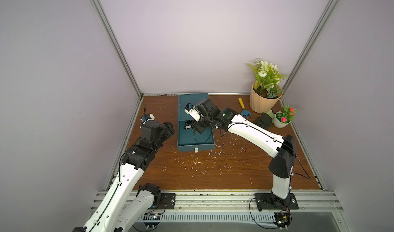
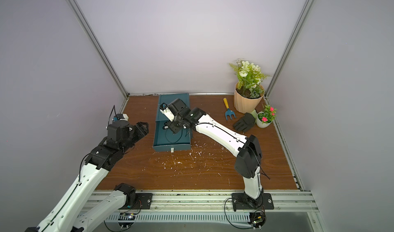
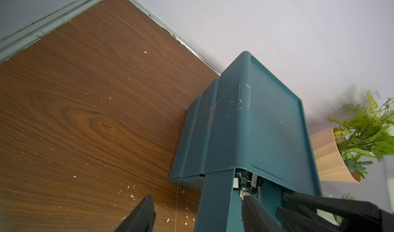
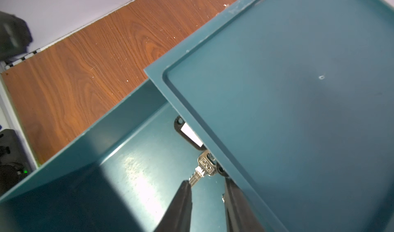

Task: Take the keys out of the drawer
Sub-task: Pick up the key from the drawer.

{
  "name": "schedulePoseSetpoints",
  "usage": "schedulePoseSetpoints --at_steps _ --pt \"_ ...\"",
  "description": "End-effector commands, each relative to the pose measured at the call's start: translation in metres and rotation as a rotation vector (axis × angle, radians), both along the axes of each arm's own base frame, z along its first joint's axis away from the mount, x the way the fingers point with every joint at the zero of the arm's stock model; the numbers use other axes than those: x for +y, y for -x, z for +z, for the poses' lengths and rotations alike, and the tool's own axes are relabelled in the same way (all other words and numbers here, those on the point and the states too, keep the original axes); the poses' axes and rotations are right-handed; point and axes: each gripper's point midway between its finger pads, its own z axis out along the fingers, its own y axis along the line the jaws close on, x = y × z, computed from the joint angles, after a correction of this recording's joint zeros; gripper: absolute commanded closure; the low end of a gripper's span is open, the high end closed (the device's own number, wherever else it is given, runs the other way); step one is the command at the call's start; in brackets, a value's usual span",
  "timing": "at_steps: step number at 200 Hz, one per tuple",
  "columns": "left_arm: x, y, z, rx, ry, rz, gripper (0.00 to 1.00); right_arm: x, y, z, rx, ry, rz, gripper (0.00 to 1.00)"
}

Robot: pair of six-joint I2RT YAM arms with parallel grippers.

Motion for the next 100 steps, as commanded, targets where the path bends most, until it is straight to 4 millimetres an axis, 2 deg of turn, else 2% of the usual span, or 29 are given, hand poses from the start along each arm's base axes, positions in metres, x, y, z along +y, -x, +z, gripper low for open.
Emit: schedulePoseSetpoints --at_steps 1,53,100 --pt "0.000 0.003 -0.004 0.021 -0.015 -0.024 0.32 0.009 -0.006 0.007 -0.078 -0.023 0.005 0.67" --pt "-0.005 0.008 -0.008 0.055 -0.011 -0.061 0.33 0.016 -0.014 -0.009 -0.109 -0.022 -0.013 0.65" --pt "-0.006 0.009 -0.002 0.056 -0.048 -0.087 0.33 0.016 -0.026 -0.017 -0.146 -0.010 -0.063 0.61"
